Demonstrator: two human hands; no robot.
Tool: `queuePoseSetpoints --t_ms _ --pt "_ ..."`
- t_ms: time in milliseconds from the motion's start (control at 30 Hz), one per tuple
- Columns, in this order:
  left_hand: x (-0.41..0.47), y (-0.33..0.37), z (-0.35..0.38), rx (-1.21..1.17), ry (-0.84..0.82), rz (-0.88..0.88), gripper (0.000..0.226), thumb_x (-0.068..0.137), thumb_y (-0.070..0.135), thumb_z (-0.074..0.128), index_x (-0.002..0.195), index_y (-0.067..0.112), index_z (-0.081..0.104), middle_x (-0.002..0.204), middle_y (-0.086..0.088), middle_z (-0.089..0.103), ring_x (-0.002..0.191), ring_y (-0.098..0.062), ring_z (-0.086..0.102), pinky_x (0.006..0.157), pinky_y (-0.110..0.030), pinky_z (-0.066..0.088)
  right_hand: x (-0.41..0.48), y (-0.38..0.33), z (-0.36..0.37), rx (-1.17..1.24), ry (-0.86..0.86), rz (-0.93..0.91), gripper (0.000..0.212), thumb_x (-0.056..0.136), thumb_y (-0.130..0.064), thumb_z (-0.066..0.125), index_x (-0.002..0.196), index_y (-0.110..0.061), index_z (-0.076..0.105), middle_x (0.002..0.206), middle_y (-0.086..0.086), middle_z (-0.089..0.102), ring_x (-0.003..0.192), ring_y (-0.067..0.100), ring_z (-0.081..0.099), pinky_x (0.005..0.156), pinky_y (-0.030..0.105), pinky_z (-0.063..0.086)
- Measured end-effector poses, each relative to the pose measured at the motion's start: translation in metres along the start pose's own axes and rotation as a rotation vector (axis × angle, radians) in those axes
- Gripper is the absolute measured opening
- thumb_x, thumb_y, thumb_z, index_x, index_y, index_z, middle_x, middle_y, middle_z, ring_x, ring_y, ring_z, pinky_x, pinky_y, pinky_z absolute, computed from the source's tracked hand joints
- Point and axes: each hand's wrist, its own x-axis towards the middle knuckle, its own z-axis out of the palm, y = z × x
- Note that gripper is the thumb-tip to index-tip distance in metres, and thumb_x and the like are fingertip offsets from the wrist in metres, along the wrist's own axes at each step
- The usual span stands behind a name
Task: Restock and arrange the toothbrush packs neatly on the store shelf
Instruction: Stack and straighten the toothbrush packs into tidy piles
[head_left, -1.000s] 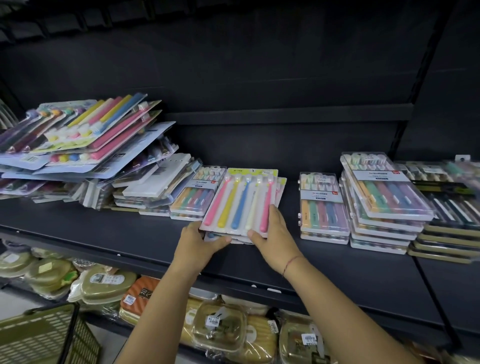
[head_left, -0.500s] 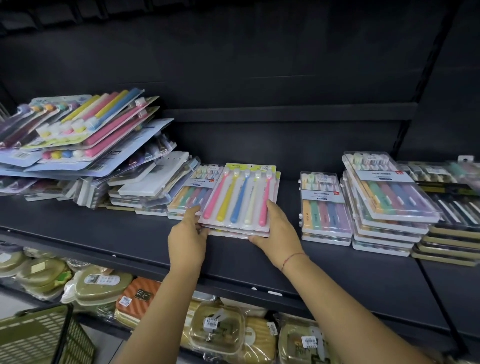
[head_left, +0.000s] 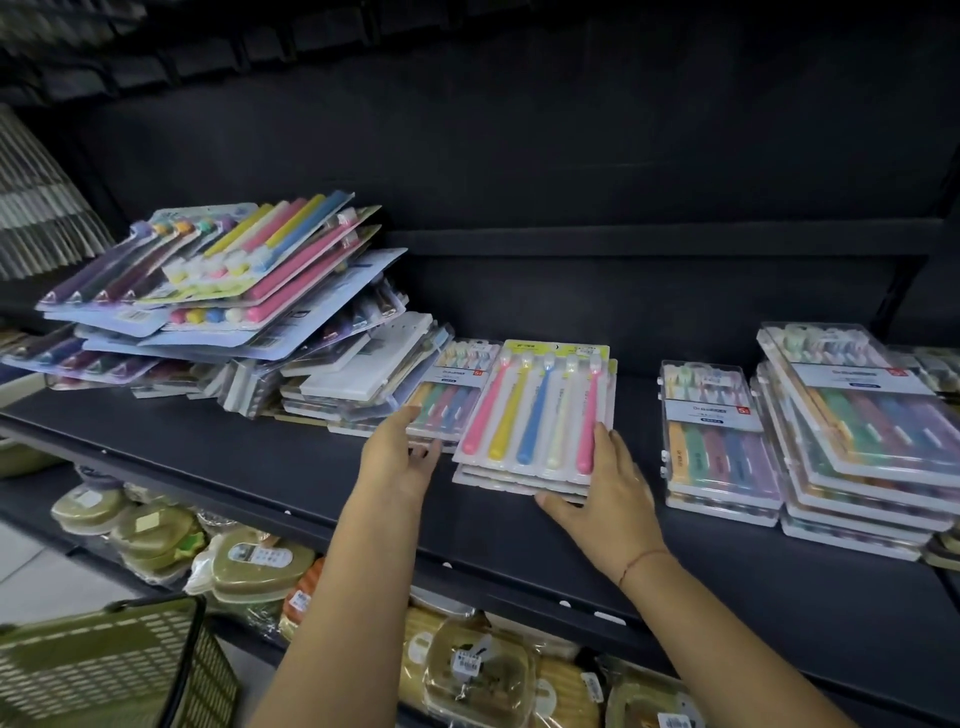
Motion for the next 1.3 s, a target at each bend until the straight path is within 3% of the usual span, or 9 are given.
queuePoseSetpoints --t_ms 233,333,500,667,967,1033,1100,1167,1300 --pt "0.007 -0.003 0.002 -0.149 0.062 0.009 0.03 0.093 0.005 0.063 0.122 0.003 0.052 0.126 -0.015 0.048 0.114 -0.022 0.053 0.093 -0.028 0.049 0.001 0.001 0.001 0.018 0.015 -0.007 0.103 0.082 -0.052 0.069 0.155 -0.015 0.007 0.161 0.005 0.016 0.146 0.022 0.021 0.12 0.043 0.02" --pt "0.011 -0.009 -0.001 -0.046 0.074 0.033 0.031 0.092 0.01 0.067 0.119 -0.002 0.058 0.096 -0.008 0.058 0.084 -0.014 0.059 0.073 -0.023 0.054 0.001 0.002 0.001 0.049 0.029 0.0 0.103 0.081 -0.049 0.071 0.155 -0.013 0.008 0.159 0.004 0.02 0.143 0.021 0.027 0.118 0.044 0.024" --pt "0.011 -0.014 0.002 0.189 -0.03 0.067 0.033 0.088 0.037 0.07 0.102 0.007 0.064 0.088 -0.011 0.07 0.074 -0.016 0.071 0.061 -0.02 0.058 -0.001 0.0 -0.002 0.089 0.03 0.002 0.095 0.087 -0.048 0.064 0.155 -0.012 0.009 0.161 0.003 0.019 0.145 0.021 0.024 0.119 0.043 0.024" --pt "0.0 -0.021 0.009 0.201 0.004 0.087 0.022 0.088 0.03 0.073 0.098 0.011 0.067 0.051 0.002 0.058 0.04 -0.005 0.05 0.039 -0.015 0.042 0.001 -0.001 -0.005 0.191 0.009 0.036 0.075 0.098 -0.042 0.049 0.156 -0.016 0.009 0.162 0.002 0.015 0.146 0.021 0.024 0.119 0.041 0.024" --pt "-0.063 -0.034 0.024 0.084 -0.264 0.144 0.014 0.094 0.015 0.063 0.106 0.007 0.064 0.076 -0.004 0.074 0.06 -0.008 0.068 0.053 -0.017 0.053 -0.013 -0.013 -0.023 0.115 0.071 0.007 0.059 0.102 -0.036 0.044 0.153 -0.014 0.024 0.158 0.0 0.026 0.145 0.011 0.021 0.121 0.031 0.011" --pt "-0.076 -0.05 0.031 0.148 -0.361 0.074 0.015 0.093 0.013 0.063 0.106 0.007 0.064 0.079 -0.005 0.074 0.064 -0.009 0.068 0.055 -0.018 0.053 -0.03 -0.021 -0.043 0.388 0.152 0.033 0.046 0.101 -0.033 0.045 0.145 -0.022 0.037 0.142 -0.01 0.046 0.126 -0.006 0.042 0.107 0.016 0.033" --pt "-0.087 -0.072 0.038 0.238 -0.445 0.014 0.018 0.092 0.011 0.063 0.107 0.002 0.067 0.081 -0.007 0.072 0.065 -0.011 0.067 0.056 -0.018 0.053 -0.042 -0.026 -0.068 0.838 0.119 0.176 0.035 0.101 -0.037 0.045 0.134 -0.025 0.049 0.113 -0.011 0.066 0.094 -0.003 0.064 0.079 0.016 0.05" --pt "-0.098 -0.093 0.047 0.303 -0.504 -0.034 0.026 0.091 0.01 0.064 0.115 -0.001 0.066 0.088 -0.01 0.072 0.066 -0.011 0.066 0.059 -0.021 0.052 -0.05 -0.02 -0.086 1.082 0.06 0.324 0.038 0.1 -0.041 0.043 0.119 -0.014 0.063 0.094 0.005 0.075 0.067 0.012 0.066 0.058 0.023 0.049" --pt "-0.11 -0.117 0.062 0.455 -0.582 -0.023 0.021 0.089 0.01 0.069 0.109 0.005 0.065 0.088 -0.007 0.073 0.067 -0.011 0.063 0.062 -0.021 0.051 -0.059 0.0 -0.106 1.219 0.119 0.511 0.038 0.098 -0.034 0.052 0.105 0.0 0.067 0.082 0.017 0.072 0.054 0.01 0.055 0.049 0.021 0.041"
